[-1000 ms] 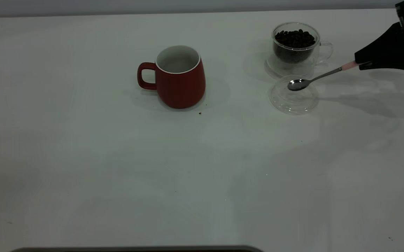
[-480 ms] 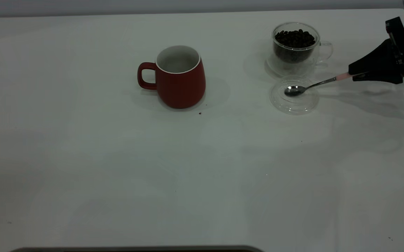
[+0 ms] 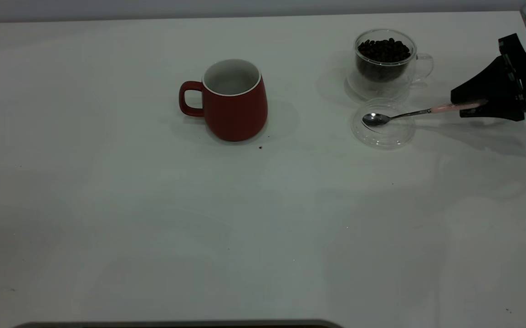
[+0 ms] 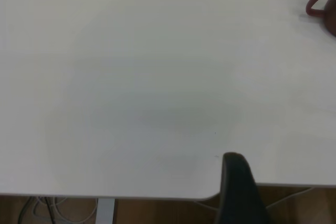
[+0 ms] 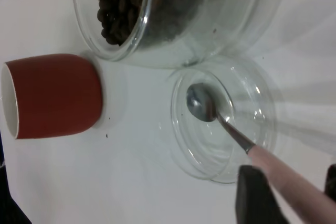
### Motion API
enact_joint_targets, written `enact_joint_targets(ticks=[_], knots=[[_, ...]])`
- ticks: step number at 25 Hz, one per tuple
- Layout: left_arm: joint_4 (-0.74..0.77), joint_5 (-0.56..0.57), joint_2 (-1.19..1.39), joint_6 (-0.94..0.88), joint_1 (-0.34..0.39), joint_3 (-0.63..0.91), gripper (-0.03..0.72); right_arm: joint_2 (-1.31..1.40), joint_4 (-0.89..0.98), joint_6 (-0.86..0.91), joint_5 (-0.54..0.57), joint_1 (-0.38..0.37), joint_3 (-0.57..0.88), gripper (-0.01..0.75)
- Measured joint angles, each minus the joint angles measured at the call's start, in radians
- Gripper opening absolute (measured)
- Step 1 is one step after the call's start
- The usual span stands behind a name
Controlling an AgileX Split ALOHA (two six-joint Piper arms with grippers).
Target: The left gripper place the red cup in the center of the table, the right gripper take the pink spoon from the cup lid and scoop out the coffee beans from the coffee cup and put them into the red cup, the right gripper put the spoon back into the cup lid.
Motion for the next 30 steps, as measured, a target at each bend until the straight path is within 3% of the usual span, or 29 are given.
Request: enact_joint_targets(ticks=[7, 15, 18, 20, 22, 24, 30], knots=[[0.000, 0.000, 0.000, 0.000, 0.000, 0.000, 0.493, 0.000, 0.017, -0.051, -0.031, 0.019, 0.000, 0.520], [0.000, 0.000, 0.000, 0.000, 0.000, 0.000, 0.493, -0.026, 0.201, -0.167, -0.203, 0.022, 0.003, 0.548], [0.000, 0.000, 0.000, 0.000, 0.000, 0.000, 0.493, -0.093, 0.213, -0.085, -0.131, 0.023, 0.024, 0.548], [0.000, 0.000, 0.000, 0.000, 0.000, 0.000, 0.493, -0.183, 0.172, -0.048, 0.016, 0.041, 0.049, 0.548], [0.000, 0.000, 0.000, 0.000, 0.000, 0.000, 0.493, -0.281, 0.058, -0.008, 0.150, 0.081, 0.070, 0.548], [0.000, 0.000, 0.000, 0.000, 0.000, 0.000, 0.493, -0.394, -0.134, 0.104, 0.190, 0.144, 0.083, 0.547], [0.000, 0.000, 0.000, 0.000, 0.000, 0.000, 0.493, -0.760, -0.958, 0.860, 0.123, 0.369, 0.139, 0.516]])
